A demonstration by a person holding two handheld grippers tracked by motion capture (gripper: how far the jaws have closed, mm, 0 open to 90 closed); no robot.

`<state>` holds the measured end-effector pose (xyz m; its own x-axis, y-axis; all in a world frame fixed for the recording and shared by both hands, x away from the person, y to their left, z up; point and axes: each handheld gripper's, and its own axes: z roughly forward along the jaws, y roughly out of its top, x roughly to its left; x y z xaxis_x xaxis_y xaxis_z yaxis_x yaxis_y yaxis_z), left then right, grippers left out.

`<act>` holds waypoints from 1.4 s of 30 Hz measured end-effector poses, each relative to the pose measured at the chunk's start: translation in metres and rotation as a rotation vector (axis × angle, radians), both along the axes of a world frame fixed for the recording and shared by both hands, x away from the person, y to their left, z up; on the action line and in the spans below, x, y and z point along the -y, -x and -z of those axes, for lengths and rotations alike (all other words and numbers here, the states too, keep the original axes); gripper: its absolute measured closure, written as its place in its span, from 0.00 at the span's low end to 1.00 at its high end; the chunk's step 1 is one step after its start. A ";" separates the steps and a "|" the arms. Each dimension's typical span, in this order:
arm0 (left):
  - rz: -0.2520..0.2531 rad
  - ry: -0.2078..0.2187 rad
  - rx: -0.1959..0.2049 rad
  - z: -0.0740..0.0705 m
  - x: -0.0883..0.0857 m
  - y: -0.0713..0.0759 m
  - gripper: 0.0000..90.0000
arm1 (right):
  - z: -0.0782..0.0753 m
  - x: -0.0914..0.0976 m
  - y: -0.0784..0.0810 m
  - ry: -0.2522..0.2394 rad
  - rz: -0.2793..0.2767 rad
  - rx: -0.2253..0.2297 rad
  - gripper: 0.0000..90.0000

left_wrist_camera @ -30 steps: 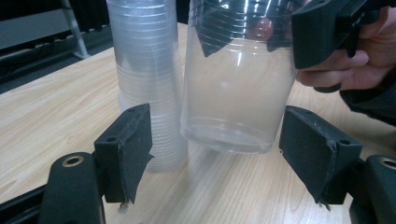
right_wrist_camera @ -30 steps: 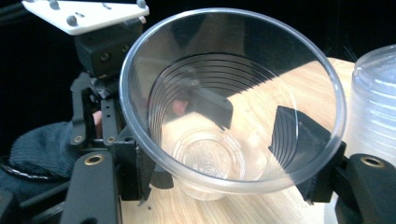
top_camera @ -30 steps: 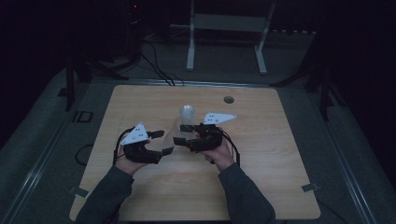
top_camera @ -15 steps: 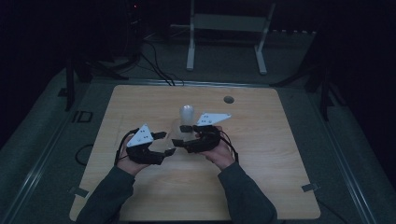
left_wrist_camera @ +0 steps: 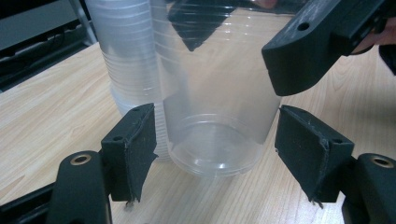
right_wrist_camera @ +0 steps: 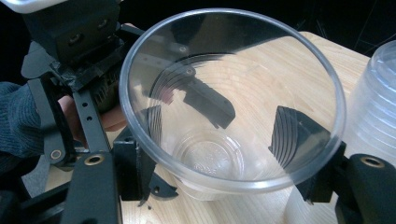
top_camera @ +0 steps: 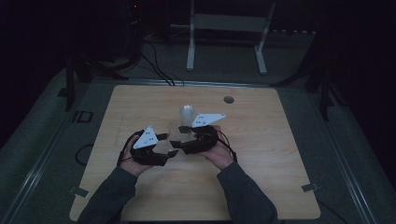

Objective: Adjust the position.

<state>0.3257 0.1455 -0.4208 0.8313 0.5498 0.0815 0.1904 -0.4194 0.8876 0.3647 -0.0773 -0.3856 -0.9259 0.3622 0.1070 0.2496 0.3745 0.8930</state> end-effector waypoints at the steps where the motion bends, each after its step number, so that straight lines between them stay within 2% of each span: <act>1: 0.000 -0.004 0.000 0.000 0.000 0.000 0.33 | -0.001 -0.001 0.001 0.019 0.001 0.006 0.37; 8: -0.010 -0.016 -0.009 0.003 0.002 -0.001 0.36 | -0.002 -0.005 0.002 0.057 -0.003 0.017 0.37; 16: -0.006 -0.021 -0.014 0.004 0.004 -0.001 0.43 | -0.001 -0.007 0.003 0.065 -0.010 0.020 0.37; 22: -0.001 0.000 -0.018 0.004 0.003 -0.001 0.45 | 0.000 -0.005 0.003 0.051 -0.011 0.012 0.34; 29: -0.001 0.029 -0.019 0.004 0.002 -0.001 0.45 | 0.000 -0.002 0.004 -0.005 -0.016 0.006 0.30; 31: 0.000 0.047 -0.018 0.004 0.002 -0.001 0.45 | 0.001 -0.001 0.004 -0.047 -0.016 -0.006 0.29; 42: -0.003 0.100 -0.018 0.004 -0.001 -0.002 0.45 | 0.003 -0.002 0.007 -0.166 0.018 0.013 0.28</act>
<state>0.3273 0.1461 -0.4246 0.8303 0.5572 0.0111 0.2081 -0.3286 0.9213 0.3582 -0.0755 -0.3889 -0.9212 0.3568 0.1551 0.2432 0.2170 0.9454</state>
